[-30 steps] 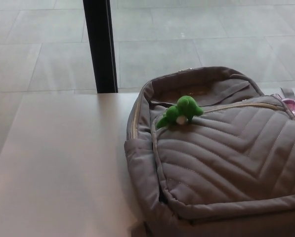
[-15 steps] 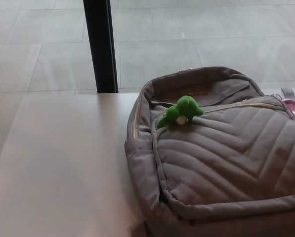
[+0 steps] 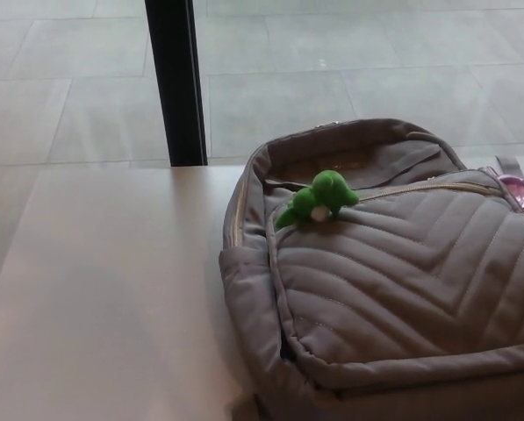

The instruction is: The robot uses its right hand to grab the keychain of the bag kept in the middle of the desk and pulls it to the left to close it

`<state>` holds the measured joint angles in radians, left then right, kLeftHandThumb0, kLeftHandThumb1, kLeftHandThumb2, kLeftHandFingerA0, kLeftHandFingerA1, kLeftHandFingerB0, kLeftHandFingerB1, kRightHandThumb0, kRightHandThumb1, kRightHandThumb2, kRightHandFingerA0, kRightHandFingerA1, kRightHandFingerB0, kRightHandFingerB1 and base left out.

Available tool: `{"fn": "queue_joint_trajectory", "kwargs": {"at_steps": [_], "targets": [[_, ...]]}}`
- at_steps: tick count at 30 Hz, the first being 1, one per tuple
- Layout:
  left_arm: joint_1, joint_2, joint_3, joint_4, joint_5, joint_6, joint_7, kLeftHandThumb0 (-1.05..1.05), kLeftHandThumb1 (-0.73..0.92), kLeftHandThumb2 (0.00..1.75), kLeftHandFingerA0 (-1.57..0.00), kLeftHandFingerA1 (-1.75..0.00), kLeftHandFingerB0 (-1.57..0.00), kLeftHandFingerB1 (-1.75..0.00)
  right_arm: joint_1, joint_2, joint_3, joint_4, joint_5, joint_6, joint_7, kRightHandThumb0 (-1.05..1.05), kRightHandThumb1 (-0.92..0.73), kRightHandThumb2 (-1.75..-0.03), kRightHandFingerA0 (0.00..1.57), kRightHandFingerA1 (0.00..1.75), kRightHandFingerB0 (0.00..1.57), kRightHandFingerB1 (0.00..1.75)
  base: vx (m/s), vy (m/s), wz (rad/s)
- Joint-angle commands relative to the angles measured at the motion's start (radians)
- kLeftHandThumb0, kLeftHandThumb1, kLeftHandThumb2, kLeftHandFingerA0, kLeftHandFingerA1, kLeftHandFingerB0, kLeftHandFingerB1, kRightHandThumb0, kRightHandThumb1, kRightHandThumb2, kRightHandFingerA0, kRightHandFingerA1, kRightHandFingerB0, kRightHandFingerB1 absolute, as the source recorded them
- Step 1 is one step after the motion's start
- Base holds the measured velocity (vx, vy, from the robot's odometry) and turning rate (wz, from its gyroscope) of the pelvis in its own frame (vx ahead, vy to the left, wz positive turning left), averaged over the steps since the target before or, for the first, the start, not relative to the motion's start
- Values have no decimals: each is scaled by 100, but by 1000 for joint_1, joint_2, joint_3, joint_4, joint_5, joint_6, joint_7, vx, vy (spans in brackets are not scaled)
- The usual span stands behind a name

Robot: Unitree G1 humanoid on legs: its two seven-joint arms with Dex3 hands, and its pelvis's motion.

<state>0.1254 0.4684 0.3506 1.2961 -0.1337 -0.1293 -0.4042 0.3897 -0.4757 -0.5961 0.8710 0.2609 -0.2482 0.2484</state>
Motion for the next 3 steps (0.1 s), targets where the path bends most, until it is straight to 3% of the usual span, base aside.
{"fn": "queue_joint_trajectory", "kwargs": {"at_steps": [1, 3], "targets": [[1, 19, -33, 9, 36, -23, 20, -81, 64, 60, -53, -125, -41, -110, -27, -40, 39, 100, -44, -27, -14, -56, -63, -58, 31, 73, 24, 40, 0, 0, 0], [1, 22, -38, 9, 39, -26, 21, -79, 65, 60, -52, -125, -38, -109, -30, -42, 43, 107, -42, -32, -11, -57, -62, -58, 31, 73, 23, 41, 0, 0, 0]]}}
